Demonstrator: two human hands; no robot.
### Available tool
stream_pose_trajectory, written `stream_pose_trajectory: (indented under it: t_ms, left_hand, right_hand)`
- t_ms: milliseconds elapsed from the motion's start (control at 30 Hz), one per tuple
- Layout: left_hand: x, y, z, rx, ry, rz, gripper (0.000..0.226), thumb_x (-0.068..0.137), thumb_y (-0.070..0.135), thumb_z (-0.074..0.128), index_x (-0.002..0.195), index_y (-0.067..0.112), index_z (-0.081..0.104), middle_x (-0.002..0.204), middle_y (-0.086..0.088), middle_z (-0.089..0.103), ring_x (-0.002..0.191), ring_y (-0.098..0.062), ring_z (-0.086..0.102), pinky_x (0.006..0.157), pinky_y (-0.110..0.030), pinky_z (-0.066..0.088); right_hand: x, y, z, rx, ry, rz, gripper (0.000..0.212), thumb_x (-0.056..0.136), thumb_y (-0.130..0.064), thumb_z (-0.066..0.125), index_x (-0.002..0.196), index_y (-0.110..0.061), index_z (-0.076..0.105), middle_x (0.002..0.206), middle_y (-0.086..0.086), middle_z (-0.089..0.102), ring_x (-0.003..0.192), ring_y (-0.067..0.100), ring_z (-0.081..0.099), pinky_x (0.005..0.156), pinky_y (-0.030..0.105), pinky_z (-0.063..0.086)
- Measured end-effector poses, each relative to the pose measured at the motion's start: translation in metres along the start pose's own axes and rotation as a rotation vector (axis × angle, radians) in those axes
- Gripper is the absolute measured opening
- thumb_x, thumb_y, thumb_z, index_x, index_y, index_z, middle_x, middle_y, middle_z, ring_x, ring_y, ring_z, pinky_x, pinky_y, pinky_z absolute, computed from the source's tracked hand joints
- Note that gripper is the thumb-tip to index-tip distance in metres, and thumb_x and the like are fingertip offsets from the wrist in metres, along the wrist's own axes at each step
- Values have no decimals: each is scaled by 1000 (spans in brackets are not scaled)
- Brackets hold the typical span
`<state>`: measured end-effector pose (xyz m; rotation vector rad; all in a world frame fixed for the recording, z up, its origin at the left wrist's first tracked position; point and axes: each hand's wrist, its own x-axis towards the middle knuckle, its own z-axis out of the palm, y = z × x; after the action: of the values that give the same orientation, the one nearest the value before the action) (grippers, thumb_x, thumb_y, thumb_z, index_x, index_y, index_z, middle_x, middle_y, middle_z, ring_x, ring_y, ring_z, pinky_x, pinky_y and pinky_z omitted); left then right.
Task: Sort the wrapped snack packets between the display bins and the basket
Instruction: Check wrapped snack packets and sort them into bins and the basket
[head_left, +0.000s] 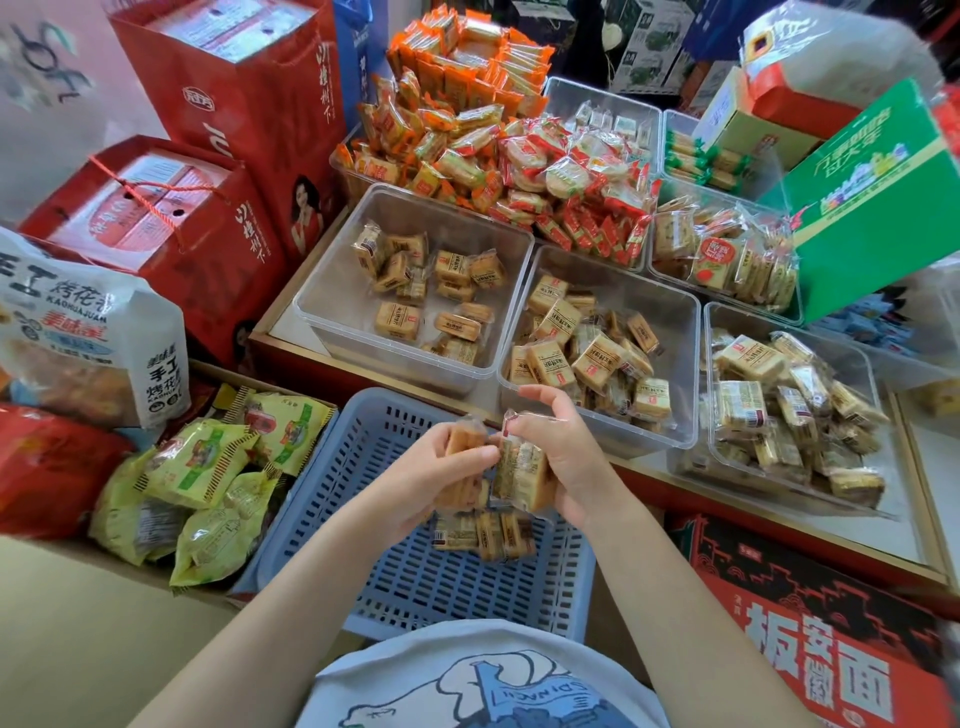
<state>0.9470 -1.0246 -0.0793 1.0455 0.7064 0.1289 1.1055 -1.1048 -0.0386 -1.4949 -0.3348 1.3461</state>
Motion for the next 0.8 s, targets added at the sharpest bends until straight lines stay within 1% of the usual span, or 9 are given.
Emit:
stream_pose_trajectory:
  t_ms: [67,133,200,267,333,500,567,700,800]
  left_hand:
    - [-1,2,-1,-257,-3,-12,49,74,39,81,103,7,57,85,-7,62,71,-17,60,67,-32,53]
    - [-3,3,-4,-435,24,-65,49,82,33,78,114,2,58,95,-14,65,82,-23,64,74,-35,58]
    - [-4,3,-5,-497,62,-92,53,86,32,76,126,2,61,112,-20,65,96,-28,65,76,-36,59]
    - [-4,2,-3,-459,65,-91,47,90,31,73,129,6,64,121,-18,68,104,-30,68,78,-36,60]
    - [-4,3,3,-379,54,-77,43,92,28,69,129,7,65,124,-16,71,110,-29,70,88,-37,60]
    - [1,-1,5,-286,278,-54,51,77,34,78,118,4,70,110,-14,77,98,-25,73,77,-32,57]
    - [2,-2,3,-182,341,-20,52,71,40,79,113,8,73,103,-9,79,96,-23,74,76,-30,56]
    - [4,-3,7,20,226,-7,75,64,42,95,126,21,58,108,-2,74,90,-13,73,69,-25,56]
    - [8,-8,5,98,268,23,83,54,34,95,125,24,54,109,-3,72,92,-13,73,73,-29,58]
  right_hand:
    - [-1,-1,-1,10,0,16,47,86,-9,69,128,-18,51,115,26,59,94,31,69,77,44,60]
    - [-2,-2,-2,12,1,4,37,93,-1,62,127,-14,53,109,24,63,94,32,70,82,46,61]
    - [0,2,-3,23,24,-37,31,95,1,61,123,-12,59,105,19,67,102,35,70,91,55,58]
    - [2,5,-2,20,49,-82,27,94,-1,66,119,-10,64,106,17,72,103,33,70,92,55,57]
    - [4,8,-1,-14,57,-115,26,92,-4,70,117,-7,69,108,17,75,101,30,71,89,50,59]
    - [2,12,0,3,26,-110,23,92,-10,70,114,-3,70,111,19,75,105,29,70,95,47,57]
    - [2,12,1,81,15,-70,23,98,-17,64,115,-3,68,113,19,74,103,28,70,91,45,58]
    - [4,14,8,257,16,3,19,104,-11,54,116,0,63,105,20,75,93,27,74,80,45,62]
    - [4,16,8,271,30,24,14,100,-2,56,112,0,64,103,21,74,94,31,73,80,45,61]
